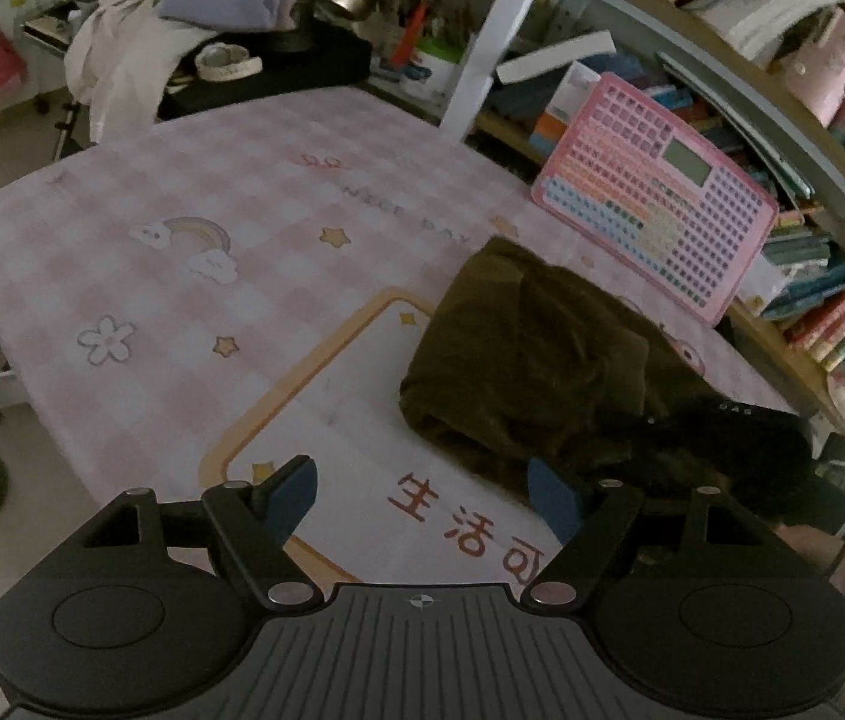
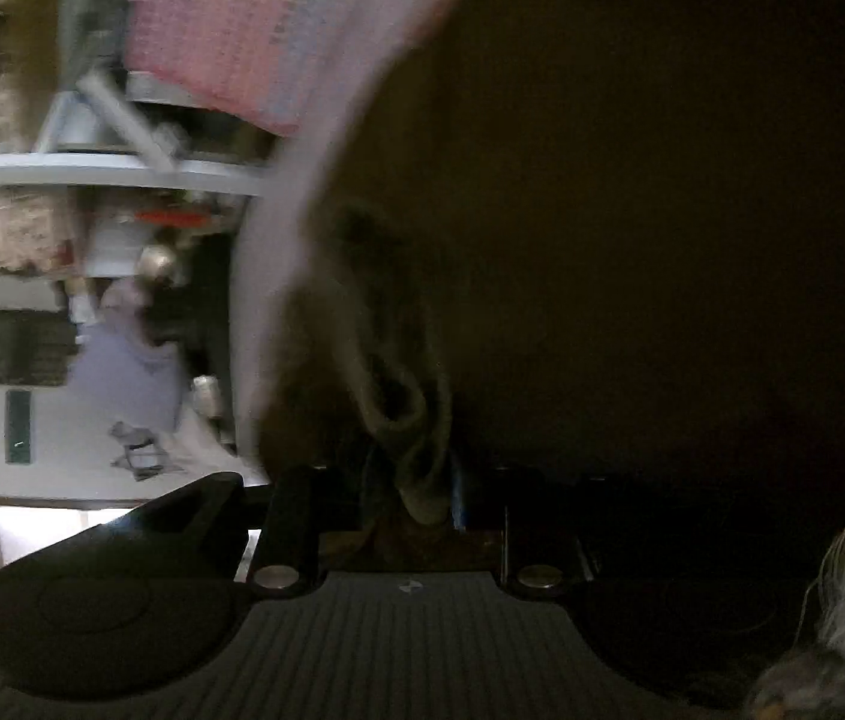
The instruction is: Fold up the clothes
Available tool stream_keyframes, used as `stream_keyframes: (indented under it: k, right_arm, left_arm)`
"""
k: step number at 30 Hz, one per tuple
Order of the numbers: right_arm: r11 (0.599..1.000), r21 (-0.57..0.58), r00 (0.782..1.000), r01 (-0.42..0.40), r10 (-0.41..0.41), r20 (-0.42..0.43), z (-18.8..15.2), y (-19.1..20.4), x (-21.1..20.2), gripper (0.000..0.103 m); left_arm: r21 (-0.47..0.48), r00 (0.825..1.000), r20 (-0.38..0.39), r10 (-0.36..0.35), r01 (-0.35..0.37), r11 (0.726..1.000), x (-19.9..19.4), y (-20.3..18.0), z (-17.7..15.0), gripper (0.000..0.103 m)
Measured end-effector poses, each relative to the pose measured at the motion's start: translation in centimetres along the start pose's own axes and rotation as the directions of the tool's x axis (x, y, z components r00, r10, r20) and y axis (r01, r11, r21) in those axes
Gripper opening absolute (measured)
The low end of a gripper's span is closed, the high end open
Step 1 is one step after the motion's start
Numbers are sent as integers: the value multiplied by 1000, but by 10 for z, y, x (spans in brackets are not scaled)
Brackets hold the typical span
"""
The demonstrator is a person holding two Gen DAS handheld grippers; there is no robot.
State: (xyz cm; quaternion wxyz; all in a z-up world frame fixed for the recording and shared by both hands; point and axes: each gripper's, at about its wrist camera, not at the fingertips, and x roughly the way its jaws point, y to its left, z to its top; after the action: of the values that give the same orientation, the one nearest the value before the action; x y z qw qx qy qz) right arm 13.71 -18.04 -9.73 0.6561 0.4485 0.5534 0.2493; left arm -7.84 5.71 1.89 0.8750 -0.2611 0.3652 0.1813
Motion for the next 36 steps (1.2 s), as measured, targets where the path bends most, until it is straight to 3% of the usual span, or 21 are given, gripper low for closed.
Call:
stream_keyframes:
  k: [4,10,16,18,21,25,29,36]
  right_arm:
    - [998,-68,1000,3,-3,3,-3,10,-7,44]
    - [974,-224,999,43,-34,42,-18,22,-32,48]
    - [879,-428,974,212,-155,164,-50,35,-63,62]
    - [825,-480,950,299,-208,235,-66,43,-71,65]
    - [730,-513,885,452,-294,362,-92,58,-77,76]
    - [637,-502,801,585,-357,481,-119,65,-79,86]
    - [563,-464,718,684,-406,565,-143,66,-80,91]
    - [530,-435,674,728,-438,594,-178,68,-77,92]
  left_arm:
    - [14,1000,-23,-2,2,1000,4,-2,-3,80]
    - [31,1000,-25,-18,19,999,7,-2,-7,80]
    - [70,997,-16,-79,80,994,12,-1,5,80]
    - [134,998,-21,-58,60,989,18,-4,8,80]
    - [269,1000,-14,-7,10,963,23,-14,8,80]
    - [331,997,-11,-82,81,940,19,-11,7,80]
    - [358,994,-19,-105,104,928,17,-1,7,80]
    - [410,993,-20,-114,112,905,12,15,6,80]
